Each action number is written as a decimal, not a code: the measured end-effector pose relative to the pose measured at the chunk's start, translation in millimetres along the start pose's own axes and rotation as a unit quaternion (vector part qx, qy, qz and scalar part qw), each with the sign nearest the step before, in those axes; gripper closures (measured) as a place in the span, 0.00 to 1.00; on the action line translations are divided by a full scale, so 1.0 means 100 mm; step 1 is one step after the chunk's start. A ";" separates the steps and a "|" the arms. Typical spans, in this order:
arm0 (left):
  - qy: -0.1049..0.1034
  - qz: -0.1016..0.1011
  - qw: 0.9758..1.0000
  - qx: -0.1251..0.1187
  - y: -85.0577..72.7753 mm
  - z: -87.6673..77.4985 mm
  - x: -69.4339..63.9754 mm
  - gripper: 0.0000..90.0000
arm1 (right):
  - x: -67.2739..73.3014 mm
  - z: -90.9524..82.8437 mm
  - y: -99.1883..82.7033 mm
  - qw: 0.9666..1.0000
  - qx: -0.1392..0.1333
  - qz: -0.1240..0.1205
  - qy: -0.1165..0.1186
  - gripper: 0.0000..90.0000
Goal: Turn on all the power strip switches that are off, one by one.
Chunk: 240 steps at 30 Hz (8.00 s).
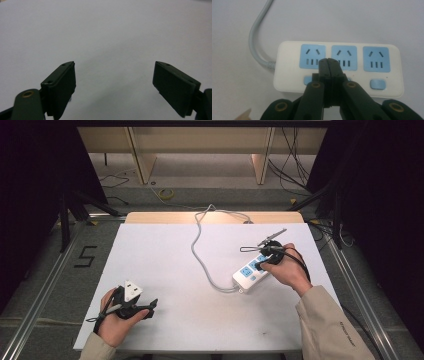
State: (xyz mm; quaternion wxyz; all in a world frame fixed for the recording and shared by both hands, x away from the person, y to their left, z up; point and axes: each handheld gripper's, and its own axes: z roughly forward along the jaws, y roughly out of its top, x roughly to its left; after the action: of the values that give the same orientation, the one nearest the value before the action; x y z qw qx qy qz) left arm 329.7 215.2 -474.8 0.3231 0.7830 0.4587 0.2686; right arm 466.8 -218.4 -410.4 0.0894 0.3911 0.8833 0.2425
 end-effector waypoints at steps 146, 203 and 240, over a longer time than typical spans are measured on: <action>-0.002 -0.001 1.000 0.000 0.00 0.01 -0.01 0.21 | -0.61 0.09 0.03 0.996 0.034 0.050 -0.058 1.00; -0.003 -0.001 1.000 -0.002 0.01 0.01 -0.02 0.21 | -0.55 0.20 0.03 0.996 0.061 0.039 -0.043 1.00; -0.003 -0.002 1.000 0.000 0.00 0.01 -0.01 0.21 | -0.55 0.21 -0.03 0.997 0.051 0.048 -0.044 1.00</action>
State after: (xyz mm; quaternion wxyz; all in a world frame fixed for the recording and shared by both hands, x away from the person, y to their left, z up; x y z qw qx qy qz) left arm 330.4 213.4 -475.6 0.3250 0.7829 0.4590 0.2659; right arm 509.2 -252.6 -431.5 0.0967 0.4473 0.8700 0.1837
